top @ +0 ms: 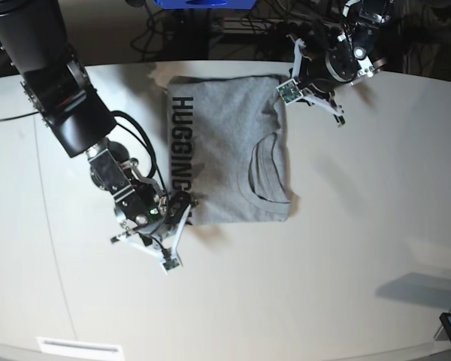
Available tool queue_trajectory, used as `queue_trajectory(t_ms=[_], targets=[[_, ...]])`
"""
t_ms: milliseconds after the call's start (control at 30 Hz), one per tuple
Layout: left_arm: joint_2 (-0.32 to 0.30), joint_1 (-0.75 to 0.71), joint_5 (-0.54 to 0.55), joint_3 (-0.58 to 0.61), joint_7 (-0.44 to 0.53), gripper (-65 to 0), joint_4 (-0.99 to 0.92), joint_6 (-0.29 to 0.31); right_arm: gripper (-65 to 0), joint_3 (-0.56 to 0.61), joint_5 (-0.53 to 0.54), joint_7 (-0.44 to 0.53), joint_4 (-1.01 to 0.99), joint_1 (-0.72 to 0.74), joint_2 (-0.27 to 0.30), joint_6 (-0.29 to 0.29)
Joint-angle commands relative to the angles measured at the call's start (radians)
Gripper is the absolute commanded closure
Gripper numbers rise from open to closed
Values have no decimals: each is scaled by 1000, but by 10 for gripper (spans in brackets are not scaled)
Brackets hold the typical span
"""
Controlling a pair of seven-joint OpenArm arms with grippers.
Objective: Fold the T-shirt properly
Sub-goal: 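Move the left gripper to the folded shirt's corner beside the printed text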
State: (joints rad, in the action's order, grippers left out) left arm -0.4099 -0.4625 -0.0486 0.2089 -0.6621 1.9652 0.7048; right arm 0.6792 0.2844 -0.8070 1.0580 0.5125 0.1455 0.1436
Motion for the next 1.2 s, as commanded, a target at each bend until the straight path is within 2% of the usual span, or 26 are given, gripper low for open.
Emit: queue_trajectory(t_ms=[0,100,300,433,567,733,1167], targets=[[-10,11,3,-6,12,0,12,-7,0,-2,8,-48,15,4,4,0],[-11,35,3,-6,0,0,0,-7,0,-3,8,-62,49,-10,4,0],[-8,77,13,5,-94,0,-7,-7,0,-3,8,-70,66,-24,21,0],[-16,12,2,-4,-107,0,59,-7,0,-3,8,-74,64,-7,24,0],[-70,-45,5,4,-107,0,61,-7,0,-3,8,-74,64,5,24,0],[-71,-95,11,13,-107,0,66,-7,0,-3,8,-73,63,13,24,0],[-51,-66,2,261,-109,0,59,-7,0,-3,8,-74,60,18,22,0]])
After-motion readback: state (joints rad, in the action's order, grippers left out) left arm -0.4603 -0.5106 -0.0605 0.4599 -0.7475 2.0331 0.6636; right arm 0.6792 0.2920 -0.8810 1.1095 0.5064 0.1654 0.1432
